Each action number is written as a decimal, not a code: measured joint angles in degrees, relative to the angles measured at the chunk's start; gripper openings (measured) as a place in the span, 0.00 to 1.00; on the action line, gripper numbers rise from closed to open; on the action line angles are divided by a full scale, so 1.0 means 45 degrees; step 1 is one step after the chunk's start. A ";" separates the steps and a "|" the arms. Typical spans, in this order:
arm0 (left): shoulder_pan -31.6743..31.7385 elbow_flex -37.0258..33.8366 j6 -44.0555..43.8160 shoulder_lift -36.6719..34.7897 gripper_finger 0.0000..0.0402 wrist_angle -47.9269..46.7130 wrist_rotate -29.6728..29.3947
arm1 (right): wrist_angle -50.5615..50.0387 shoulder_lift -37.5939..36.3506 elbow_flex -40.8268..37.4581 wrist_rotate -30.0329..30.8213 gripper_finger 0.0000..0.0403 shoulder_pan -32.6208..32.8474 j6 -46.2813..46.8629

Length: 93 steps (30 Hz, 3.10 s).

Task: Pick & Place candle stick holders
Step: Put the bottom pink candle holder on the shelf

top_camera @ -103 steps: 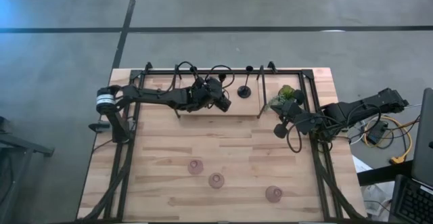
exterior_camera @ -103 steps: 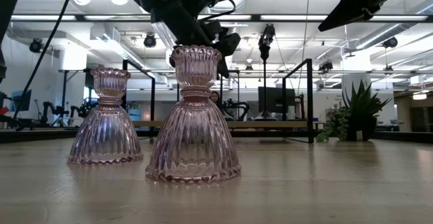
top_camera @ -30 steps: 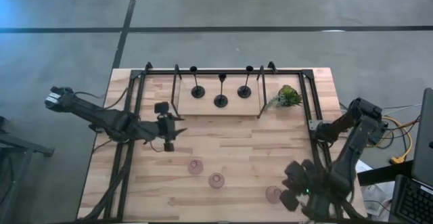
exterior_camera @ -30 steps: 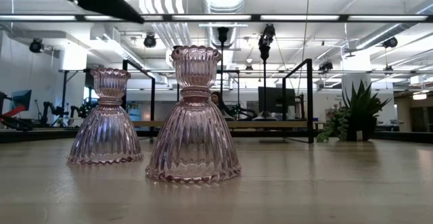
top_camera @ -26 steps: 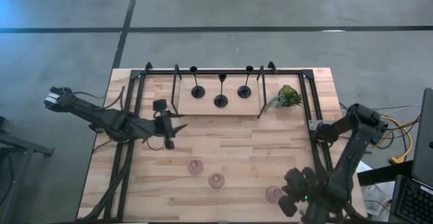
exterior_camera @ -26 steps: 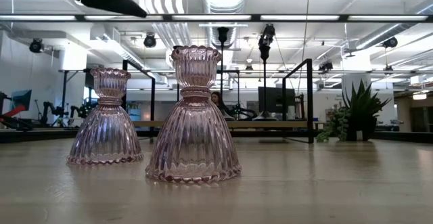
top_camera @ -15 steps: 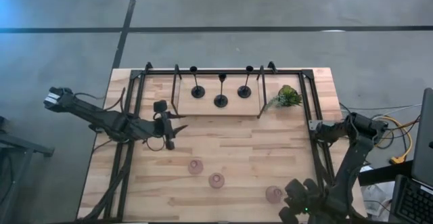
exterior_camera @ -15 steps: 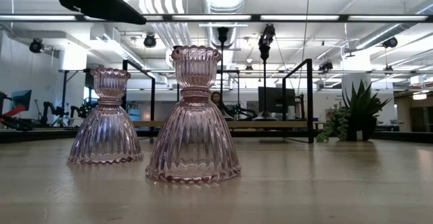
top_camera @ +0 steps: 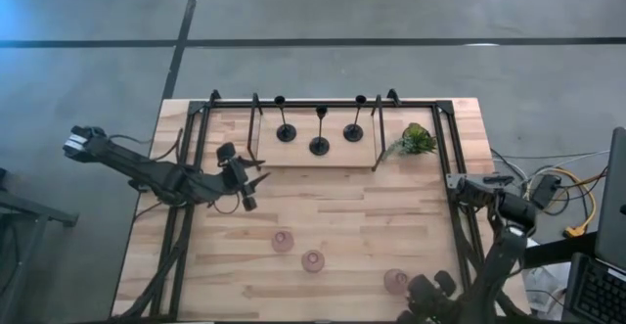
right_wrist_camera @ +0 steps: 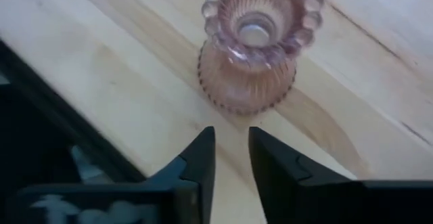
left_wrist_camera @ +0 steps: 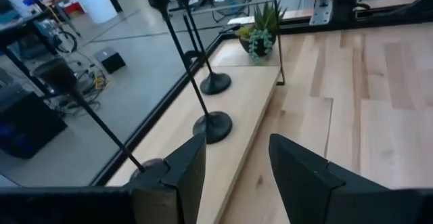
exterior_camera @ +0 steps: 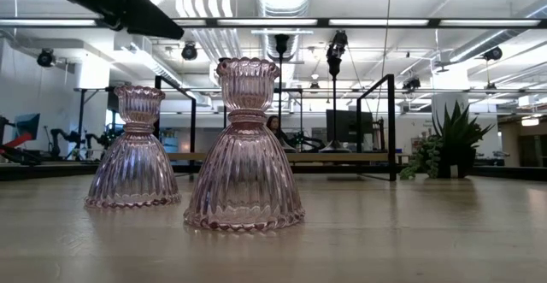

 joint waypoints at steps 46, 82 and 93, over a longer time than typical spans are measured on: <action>0.0000 -0.0367 -0.0555 0.0005 0.42 0.0297 0.0017 | -0.0858 0.0368 -0.1195 0.4088 0.31 -0.2825 -0.0906; -0.0004 -0.0367 -0.0497 0.0010 0.42 0.0229 0.0017 | 1.0801 -0.6463 -0.6406 0.5058 0.31 -1.2845 -1.8738; 0.0000 -0.0367 -0.0266 0.0010 0.42 0.0224 -0.0129 | 1.2153 -0.6405 -0.7011 0.3866 0.30 -1.4689 -1.9894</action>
